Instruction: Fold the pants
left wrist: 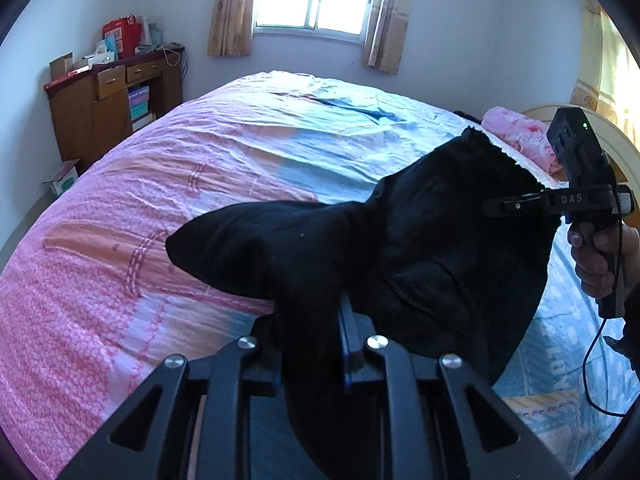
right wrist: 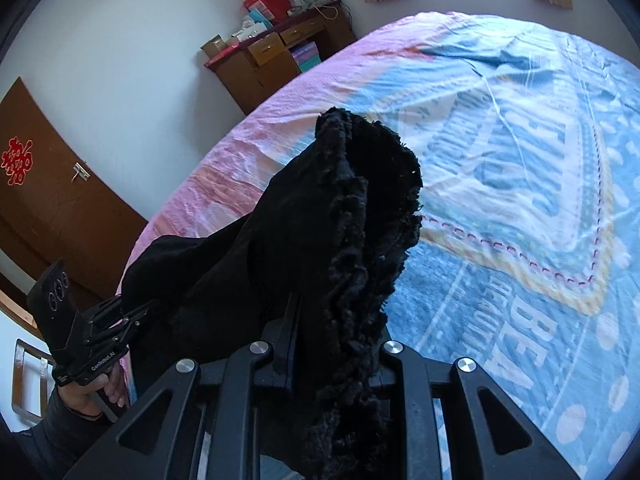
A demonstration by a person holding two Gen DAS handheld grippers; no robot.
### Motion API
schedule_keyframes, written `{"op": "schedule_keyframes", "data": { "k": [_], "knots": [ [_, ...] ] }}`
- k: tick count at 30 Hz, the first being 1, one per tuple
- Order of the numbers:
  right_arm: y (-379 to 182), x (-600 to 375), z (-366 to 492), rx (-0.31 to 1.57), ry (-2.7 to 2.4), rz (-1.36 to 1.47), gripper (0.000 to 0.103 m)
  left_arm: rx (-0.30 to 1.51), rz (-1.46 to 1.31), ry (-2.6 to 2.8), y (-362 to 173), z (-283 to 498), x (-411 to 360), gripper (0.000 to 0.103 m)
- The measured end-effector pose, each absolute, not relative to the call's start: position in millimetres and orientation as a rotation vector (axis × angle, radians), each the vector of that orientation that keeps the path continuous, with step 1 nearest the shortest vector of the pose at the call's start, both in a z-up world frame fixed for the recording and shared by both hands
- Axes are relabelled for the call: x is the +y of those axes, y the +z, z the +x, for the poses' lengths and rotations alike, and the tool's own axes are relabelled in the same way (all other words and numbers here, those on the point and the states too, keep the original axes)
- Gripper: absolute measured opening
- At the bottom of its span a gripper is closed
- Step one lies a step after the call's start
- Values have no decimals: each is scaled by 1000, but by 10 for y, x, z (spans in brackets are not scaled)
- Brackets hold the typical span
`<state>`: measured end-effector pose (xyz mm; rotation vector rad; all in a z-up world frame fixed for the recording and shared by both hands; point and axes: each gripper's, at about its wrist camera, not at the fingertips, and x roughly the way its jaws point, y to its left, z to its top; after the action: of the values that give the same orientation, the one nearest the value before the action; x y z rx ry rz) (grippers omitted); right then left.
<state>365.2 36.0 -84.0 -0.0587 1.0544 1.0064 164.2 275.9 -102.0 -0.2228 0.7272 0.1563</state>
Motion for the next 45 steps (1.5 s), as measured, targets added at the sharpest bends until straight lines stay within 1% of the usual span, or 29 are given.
{"op": "schedule_keyframes", "data": {
  "k": [6,7,8,9,10,11,12,13,14,15,16,17,19,22,25,27,29,30,34,41,45],
  "knots": [
    [-1018,299,3698,1095,1007,-34,23,729,-229,163,-1128,1644,2793,22],
    [-1035,299,3696,1101,1009,-28,23,732,-226,165,-1146,1656,2799,26],
    [-1067,288,3718,1115,1013,-18,23,729,-222,179,-1174,1658,2808,34],
    [-1109,279,3757,1131,1011,-8,24,729,-222,187,-1181,1646,2803,39],
    [-1148,255,3781,1144,995,6,27,736,-220,199,-1215,1652,2810,47],
    [-1205,238,3818,1159,968,16,34,747,-213,220,-1243,1664,2819,60],
    [-1249,224,3829,1168,952,16,40,752,-205,242,-1259,1662,2826,63],
    [-1317,203,3858,1188,922,17,52,746,-203,245,-1258,1644,2831,64],
    [-1347,180,3881,1192,912,29,55,747,-207,238,-1251,1627,2834,64],
    [-1350,151,3871,1186,916,42,55,751,-207,238,-1250,1614,2840,65],
    [-1332,121,3844,1174,910,39,55,755,-203,244,-1242,1599,2829,70],
    [-1330,101,3827,1168,902,32,58,760,-196,260,-1234,1580,2827,73],
    [-1289,40,3779,1147,867,16,64,759,-193,263,-1201,1536,2814,73],
    [-1168,-78,3715,1125,839,17,64,762,-169,291,-1117,1433,2750,76],
    [-988,-249,3663,1059,780,22,65,747,-171,301,-1010,1316,2695,76],
    [-873,-391,3591,1031,744,34,68,729,-174,296,-921,1216,2642,77],
    [-736,-526,3458,995,724,39,69,709,-177,300,-829,1100,2581,78],
    [-672,-583,3373,975,716,36,69,693,-184,297,-772,1013,2534,79],
    [-407,-798,2862,886,681,0,69,636,-211,290,-609,746,2368,91],
    [-96,-1086,1928,745,683,-45,69,574,-208,267,-387,324,2071,92],
    [29,-1252,1507,662,669,-53,69,555,-195,249,-292,219,1936,92]
  ]
}}
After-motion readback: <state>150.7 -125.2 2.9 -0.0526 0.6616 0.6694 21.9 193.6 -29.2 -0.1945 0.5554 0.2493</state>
